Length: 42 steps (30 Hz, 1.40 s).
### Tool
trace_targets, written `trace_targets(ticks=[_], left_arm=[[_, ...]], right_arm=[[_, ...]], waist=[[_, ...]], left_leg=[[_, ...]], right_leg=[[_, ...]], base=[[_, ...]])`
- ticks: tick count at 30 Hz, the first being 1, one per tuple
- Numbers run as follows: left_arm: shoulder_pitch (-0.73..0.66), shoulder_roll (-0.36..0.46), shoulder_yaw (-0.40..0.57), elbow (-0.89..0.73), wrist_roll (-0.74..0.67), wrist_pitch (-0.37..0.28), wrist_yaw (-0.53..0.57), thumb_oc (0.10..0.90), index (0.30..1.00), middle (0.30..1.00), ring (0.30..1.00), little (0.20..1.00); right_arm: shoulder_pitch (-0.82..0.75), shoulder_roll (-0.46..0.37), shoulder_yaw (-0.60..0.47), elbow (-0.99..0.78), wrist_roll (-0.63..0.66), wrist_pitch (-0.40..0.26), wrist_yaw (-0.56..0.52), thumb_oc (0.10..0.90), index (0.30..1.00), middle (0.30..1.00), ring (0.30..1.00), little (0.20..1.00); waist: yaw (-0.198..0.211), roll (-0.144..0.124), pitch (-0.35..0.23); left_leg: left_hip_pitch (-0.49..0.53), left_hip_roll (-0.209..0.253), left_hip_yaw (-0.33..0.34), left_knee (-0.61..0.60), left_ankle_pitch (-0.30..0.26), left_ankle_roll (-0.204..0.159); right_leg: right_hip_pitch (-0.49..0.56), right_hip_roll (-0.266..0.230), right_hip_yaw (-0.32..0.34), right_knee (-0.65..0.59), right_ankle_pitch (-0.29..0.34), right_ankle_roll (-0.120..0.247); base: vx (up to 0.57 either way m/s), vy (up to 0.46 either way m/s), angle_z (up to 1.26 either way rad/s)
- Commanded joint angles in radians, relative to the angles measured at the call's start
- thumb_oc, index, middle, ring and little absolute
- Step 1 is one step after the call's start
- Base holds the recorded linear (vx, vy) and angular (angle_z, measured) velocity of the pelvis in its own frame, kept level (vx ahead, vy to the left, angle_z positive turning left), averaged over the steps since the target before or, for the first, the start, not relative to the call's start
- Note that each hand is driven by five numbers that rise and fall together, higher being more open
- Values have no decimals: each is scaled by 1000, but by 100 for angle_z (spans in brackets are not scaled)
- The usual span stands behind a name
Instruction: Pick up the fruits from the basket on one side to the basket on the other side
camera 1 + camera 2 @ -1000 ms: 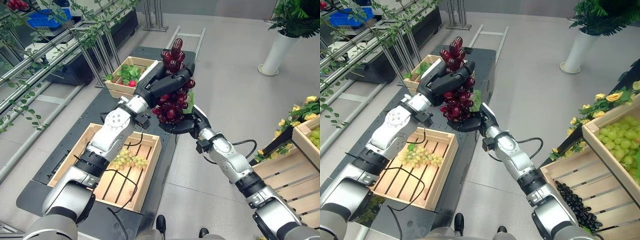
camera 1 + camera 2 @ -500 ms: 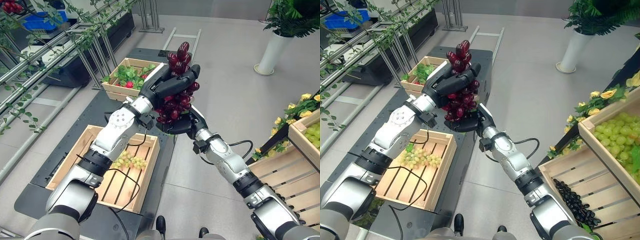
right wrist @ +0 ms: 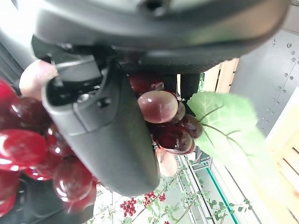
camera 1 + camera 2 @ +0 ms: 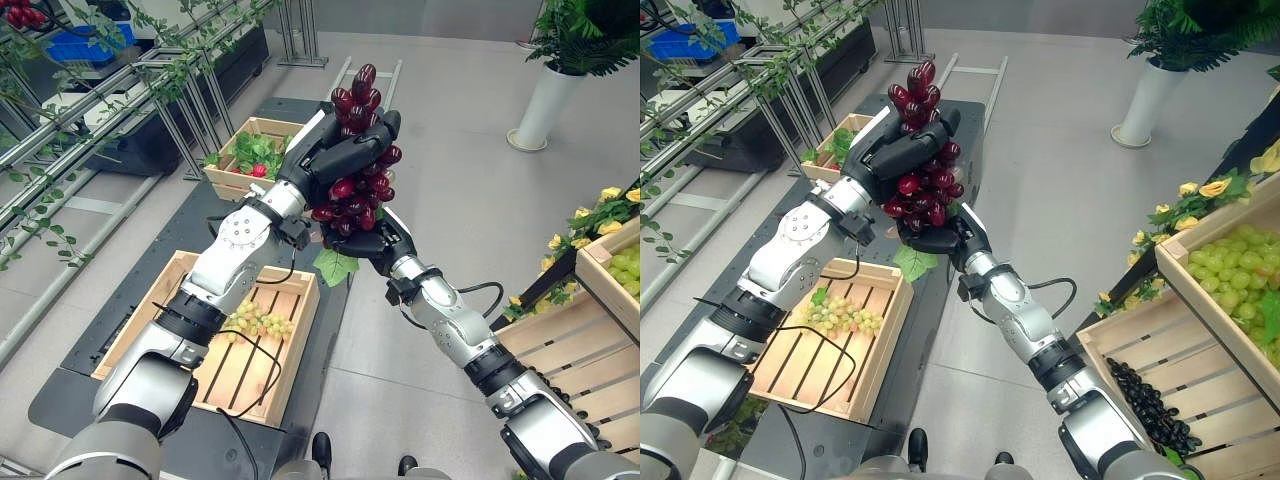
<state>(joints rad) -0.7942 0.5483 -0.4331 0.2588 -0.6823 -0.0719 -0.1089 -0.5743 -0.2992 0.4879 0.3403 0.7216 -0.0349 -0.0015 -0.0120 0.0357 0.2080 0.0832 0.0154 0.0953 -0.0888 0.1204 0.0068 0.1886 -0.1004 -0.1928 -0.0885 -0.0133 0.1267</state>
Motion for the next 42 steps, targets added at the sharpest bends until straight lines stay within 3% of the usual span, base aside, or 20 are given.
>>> trace_targets(ticks=[1, 6, 7, 17, 23, 26, 29, 37, 42], left_arm=[[-109, -24, 53, 221, -21, -126, 74, 400, 300, 300, 300, 300], [-76, -16, 102, 362, 8, -158, 115, 400, 300, 300, 300, 300], [-70, -13, 107, 378, 16, -153, 120, 800, 900, 900, 900, 900], [52, 31, 163, 497, 103, -95, 100, 800, 900, 900, 900, 900], [135, 34, 200, 512, -3, -83, -61, 800, 900, 900, 900, 900], [201, 13, 216, 493, -94, -99, -193, 800, 900, 900, 900, 900], [255, -12, 240, 478, -149, -111, -253, 800, 900, 900, 900, 900], [386, -89, 270, 500, -123, -164, -210, 800, 900, 900, 900, 900], [536, -193, 282, 484, -96, -200, -179, 800, 900, 900, 900, 900]], right_arm=[[-110, 72, -77, -18, 78, -231, -15, 400, 300, 300, 300, 300], [-69, 60, -99, 5, 73, -239, -8, 400, 300, 300, 300, 300], [-60, 56, -101, 6, 69, -241, -9, 400, 300, 300, 300, 300], [74, -14, -174, 41, 73, -259, 28, 400, 300, 300, 300, 300], [161, -60, -234, 78, 79, -281, 57, 400, 300, 300, 300, 300], [203, -83, -277, 128, 88, -289, 74, 400, 300, 300, 300, 300], [242, -87, -301, 162, 62, -296, 84, 400, 300, 300, 300, 300], [325, -71, -330, 255, 21, -278, 83, 400, 300, 300, 300, 300], [425, -39, -352, 303, 1, -243, 82, 400, 300, 300, 300, 300]], waist=[[19, 4, -157], [7, 6, -155], [5, 7, -154], [-26, 12, -142], [-43, 12, -131], [-50, 11, -123], [-51, 8, -121], [-47, -4, -111], [-44, -10, -71]], left_leg=[[54, -58, -13, 2, -187, -14], [56, -55, -2, 2, -188, -16], [56, -54, 0, 2, -188, -16], [65, -51, 28, 2, -193, -16], [73, -49, 46, 2, -198, -14], [80, -48, 54, 2, -204, -13], [85, -47, 58, 2, -207, -12], [91, -44, 62, 2, -211, -8], [78, -39, 65, 2, -206, 2]], right_leg=[[-35, 57, -12, 1, -27, -64], [-37, 57, -8, 1, -26, -63], [-38, 57, -7, 1, -26, -63], [-40, 60, 13, 1, -23, -56], [-40, 62, 28, 1, -21, -55], [-39, 65, 38, 1, -19, -54], [-36, 68, 43, 1, -19, -53], [-36, 72, 49, 1, -18, -51], [-58, 78, 66, 11, -16, -55]], base=[[0, 0, 0], [6, 0, -5], [8, 0, -13], [4, 0, -2], [23, 6, -14], [34, 7, -3], [36, -4, -12], [38, -19, -15], [-2, -23, -5]])
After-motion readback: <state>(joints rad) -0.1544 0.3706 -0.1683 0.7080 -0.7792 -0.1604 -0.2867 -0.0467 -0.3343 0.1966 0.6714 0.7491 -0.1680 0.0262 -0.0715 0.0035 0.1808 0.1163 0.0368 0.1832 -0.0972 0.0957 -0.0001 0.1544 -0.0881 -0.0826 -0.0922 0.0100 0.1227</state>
